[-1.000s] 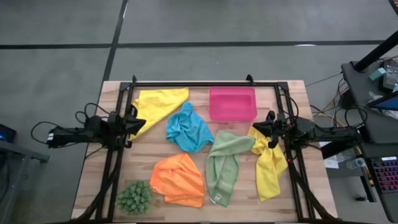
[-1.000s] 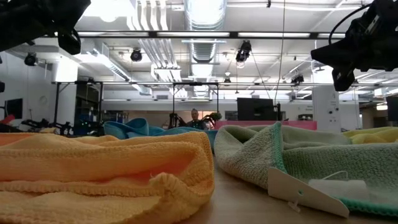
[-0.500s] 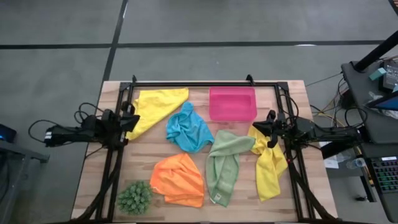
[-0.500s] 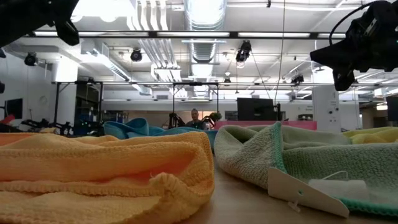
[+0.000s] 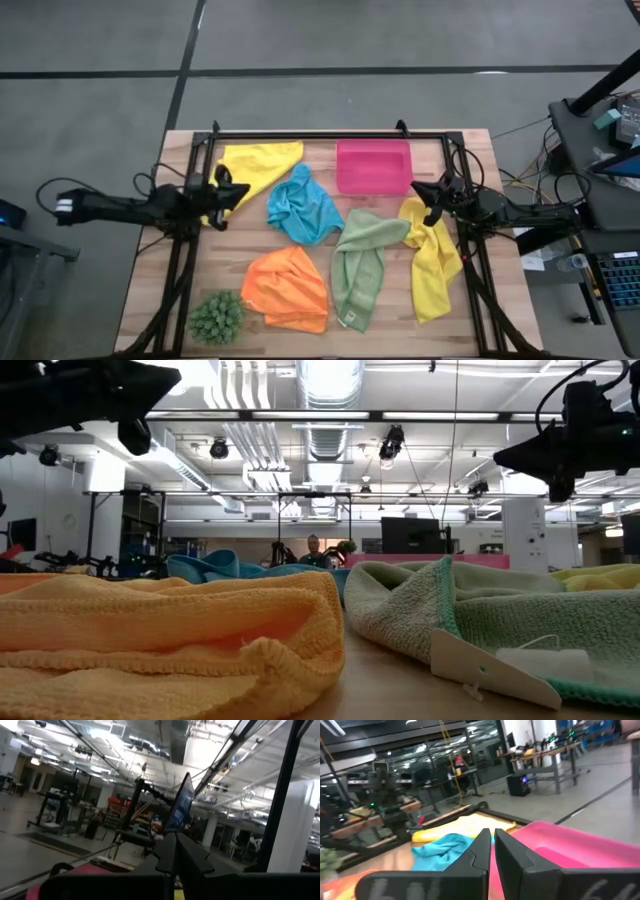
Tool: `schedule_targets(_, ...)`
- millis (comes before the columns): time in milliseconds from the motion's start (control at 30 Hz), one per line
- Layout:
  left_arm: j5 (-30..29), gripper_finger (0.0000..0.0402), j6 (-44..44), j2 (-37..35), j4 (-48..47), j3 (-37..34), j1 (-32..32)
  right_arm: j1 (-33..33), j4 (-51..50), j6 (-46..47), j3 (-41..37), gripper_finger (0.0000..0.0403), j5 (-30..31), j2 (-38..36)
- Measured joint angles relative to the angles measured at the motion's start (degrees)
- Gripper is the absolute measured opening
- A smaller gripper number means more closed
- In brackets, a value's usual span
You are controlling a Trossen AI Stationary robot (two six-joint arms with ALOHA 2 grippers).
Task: Fold microfiber towels
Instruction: Fold the blue microfiber cloth
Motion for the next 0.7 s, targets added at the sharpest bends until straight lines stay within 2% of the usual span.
schedule_targets(200,0.00,0.0000,0.22,8.41,0.03,3.36,0.02,0.00,0.40,-5.25,0.00,0.0018,0.24,0.00)
schedule_targets(333,0.39,0.0000,0.37,13.72,-0.32,7.06,0.00,0.00,0.89,-5.34,0.00,0.0018,0.24,0.00)
schedule_targets(600,1.83,0.0000,0.02,23.33,-9.36,17.66,-0.14,0.00,1.04,-6.39,0.00,0.0018,0.23,0.00)
schedule_targets(700,2.32,0.0000,0.02,26.60,-9.45,21.18,-0.57,0.00,1.04,-7.38,0.00,0.0018,0.22,0.00)
